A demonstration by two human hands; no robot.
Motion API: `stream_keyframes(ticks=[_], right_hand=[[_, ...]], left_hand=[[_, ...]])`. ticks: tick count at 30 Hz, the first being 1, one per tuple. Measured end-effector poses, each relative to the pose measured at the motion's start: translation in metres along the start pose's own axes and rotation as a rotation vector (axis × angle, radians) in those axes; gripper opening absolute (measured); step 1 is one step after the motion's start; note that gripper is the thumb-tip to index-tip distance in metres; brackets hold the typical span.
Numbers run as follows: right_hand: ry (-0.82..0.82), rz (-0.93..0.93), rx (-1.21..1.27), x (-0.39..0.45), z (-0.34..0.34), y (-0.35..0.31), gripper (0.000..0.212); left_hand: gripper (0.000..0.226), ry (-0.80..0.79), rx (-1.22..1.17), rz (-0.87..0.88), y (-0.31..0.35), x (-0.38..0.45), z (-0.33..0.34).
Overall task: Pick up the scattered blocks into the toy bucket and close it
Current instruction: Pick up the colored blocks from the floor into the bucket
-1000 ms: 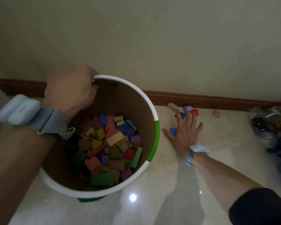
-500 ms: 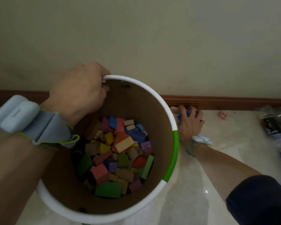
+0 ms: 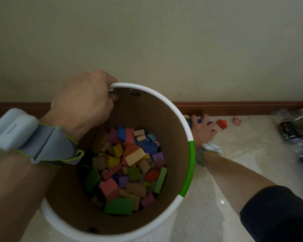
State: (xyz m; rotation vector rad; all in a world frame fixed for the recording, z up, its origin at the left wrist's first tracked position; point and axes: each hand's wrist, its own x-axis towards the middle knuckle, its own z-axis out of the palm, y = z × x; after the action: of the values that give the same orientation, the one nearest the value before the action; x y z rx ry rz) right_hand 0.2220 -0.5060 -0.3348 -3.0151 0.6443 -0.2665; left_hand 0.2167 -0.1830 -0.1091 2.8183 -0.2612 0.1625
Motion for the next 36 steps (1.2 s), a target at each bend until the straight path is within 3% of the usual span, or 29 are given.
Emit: stream_keyframes(ticks=[2,6,11,13,17,23,30,34,36], right_hand=[[-0.026,-0.034,-0.049,-0.009,0.002,0.004,0.031],[-0.066,-0.078,-0.036,-0.025,-0.001,0.004,0.034],[-0.159,-0.263,-0.109,-0.034,-0.014,0.019,0.048],[-0.167,-0.217,-0.115,-0.047,-0.017,0.026,0.044],[-0.124,0.044,0.023,-0.064,-0.027,0.028,0.016],[-0.243,-0.07,-0.099,-0.122,-0.055,0.021,0.018],[-0.321,0.178,0.258,-0.13,-0.075,0.017,0.015],[-0.477,0.173,0.275,-0.116,-0.082,0.027,0.017],[-0.492,0.294,0.391,-0.115,-0.087,0.032,0.012]], left_hand=[[0.018,0.003,-0.004,-0.007,0.0,0.0,0.0],[0.02,-0.02,0.003,-0.027,-0.001,0.003,0.0],[0.022,-0.024,-0.011,-0.035,0.0,0.005,0.0],[0.024,-0.027,-0.026,-0.046,0.001,0.004,-0.001],[0.028,-0.026,-0.025,-0.051,0.003,-0.002,-0.002],[0.034,0.012,-0.031,-0.073,0.007,-0.024,-0.011],[0.029,-0.016,0.026,-0.053,0.004,-0.046,-0.017],[0.028,-0.097,0.02,-0.064,0.003,-0.055,-0.022],[0.029,-0.133,0.019,-0.055,0.003,-0.057,-0.026]])
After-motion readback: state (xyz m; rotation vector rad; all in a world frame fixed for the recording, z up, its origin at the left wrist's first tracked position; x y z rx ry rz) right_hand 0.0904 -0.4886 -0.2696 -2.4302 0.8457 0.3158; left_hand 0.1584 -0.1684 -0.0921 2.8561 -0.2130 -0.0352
